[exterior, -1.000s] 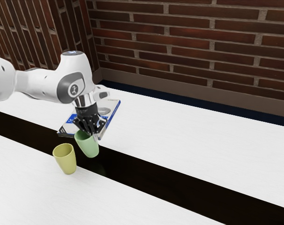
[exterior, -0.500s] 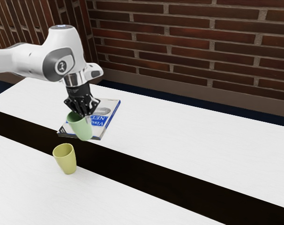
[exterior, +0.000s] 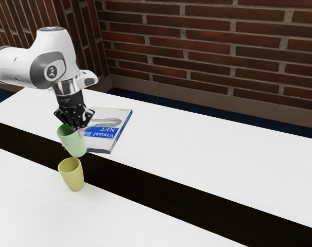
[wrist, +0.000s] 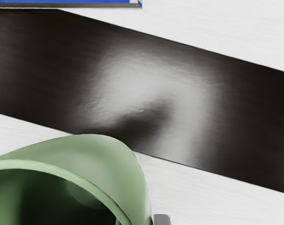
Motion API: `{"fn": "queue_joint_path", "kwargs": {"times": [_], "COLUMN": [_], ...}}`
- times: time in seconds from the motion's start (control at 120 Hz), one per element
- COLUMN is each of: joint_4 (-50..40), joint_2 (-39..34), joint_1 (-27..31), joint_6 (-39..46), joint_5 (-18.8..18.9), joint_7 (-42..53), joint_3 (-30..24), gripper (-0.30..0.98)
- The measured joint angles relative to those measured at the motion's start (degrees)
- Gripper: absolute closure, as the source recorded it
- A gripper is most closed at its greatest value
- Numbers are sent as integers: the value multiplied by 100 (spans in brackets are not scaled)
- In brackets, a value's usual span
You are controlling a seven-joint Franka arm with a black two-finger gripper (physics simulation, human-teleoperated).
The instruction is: Place the right cup onto the left cup
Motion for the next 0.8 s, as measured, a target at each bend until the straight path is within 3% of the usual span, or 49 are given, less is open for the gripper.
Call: {"fn": "queue_joint_path", "kwargs": {"times": [0.8], "joint_4": [-541], "joint_2": [-292], "joint_1": [279], "joint_6": [66], "joint_5": [24], "joint_7": [-22], "joint_3": [0], "gripper": [76]}}
